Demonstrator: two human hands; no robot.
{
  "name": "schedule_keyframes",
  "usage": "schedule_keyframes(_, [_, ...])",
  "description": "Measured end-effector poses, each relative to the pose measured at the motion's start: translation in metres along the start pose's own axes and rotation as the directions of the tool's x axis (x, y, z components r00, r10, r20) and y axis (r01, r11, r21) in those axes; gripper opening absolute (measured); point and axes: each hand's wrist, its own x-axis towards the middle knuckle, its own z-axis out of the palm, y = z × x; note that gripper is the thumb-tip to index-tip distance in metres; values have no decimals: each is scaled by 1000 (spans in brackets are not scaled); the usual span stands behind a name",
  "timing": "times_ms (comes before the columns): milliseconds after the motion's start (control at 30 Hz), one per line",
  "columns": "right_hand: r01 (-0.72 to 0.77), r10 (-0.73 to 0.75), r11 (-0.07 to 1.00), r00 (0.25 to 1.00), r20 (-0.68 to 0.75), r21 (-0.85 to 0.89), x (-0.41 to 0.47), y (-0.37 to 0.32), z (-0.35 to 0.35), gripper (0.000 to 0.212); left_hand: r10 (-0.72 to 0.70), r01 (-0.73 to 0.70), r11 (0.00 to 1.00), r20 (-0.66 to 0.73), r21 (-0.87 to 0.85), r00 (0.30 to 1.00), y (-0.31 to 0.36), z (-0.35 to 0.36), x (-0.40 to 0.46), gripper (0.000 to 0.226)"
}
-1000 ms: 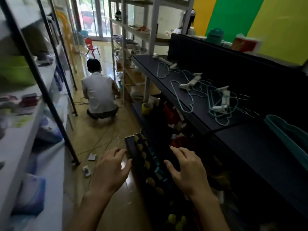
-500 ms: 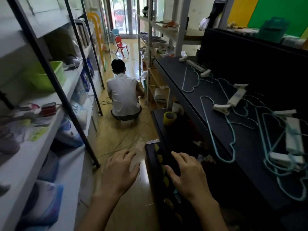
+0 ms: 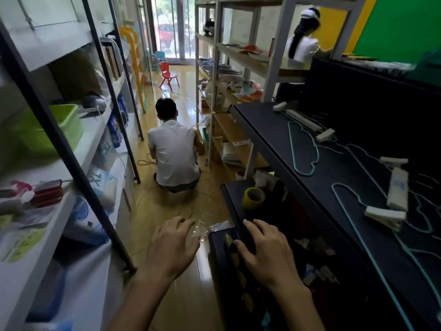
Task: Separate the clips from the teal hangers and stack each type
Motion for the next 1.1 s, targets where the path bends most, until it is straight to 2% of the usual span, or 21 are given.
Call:
schedule_keyframes(167, [-62,60,998,996,-62,-31,67,-27,-7,55,117,-118,993,-39,-27,992,-33,-11,88,52])
schedule_keyframes(267, [-81,78,996,992,-98,-27,99,-43,-5,53,183,-183,983,-18,-26,983,-47,-12,132,50])
schedule_keyframes(367, [-85,80,996,989,-124,-28,123,-49,-13,54,266,-265,964,18,-19,964,-50,-10,171,59])
schedule_keyframes(433, [-101,96,995,977,-191,-18,141,-47,-27,54,311,-310,950,25,-32,950,-45,-11,196,55])
schedule_keyframes(633, [-236,204,970,914,-351,-51,188,-9,-60,52,447,-448,892,-33,-57,894,-11,-6,280,41])
schedule_keyframes(700, [-316,277,947,888,-366,-51,197,11,-69,52,485,-485,871,-20,-72,874,6,-4,308,40])
schedule_keyframes(867, [-489,443,871,816,-371,-35,215,55,-93,56,579,-577,813,8,-80,815,54,10,371,60])
schedule_keyframes(1100, [-633,580,774,721,-379,-22,218,93,-107,58,716,-704,695,56,-144,695,123,42,425,48])
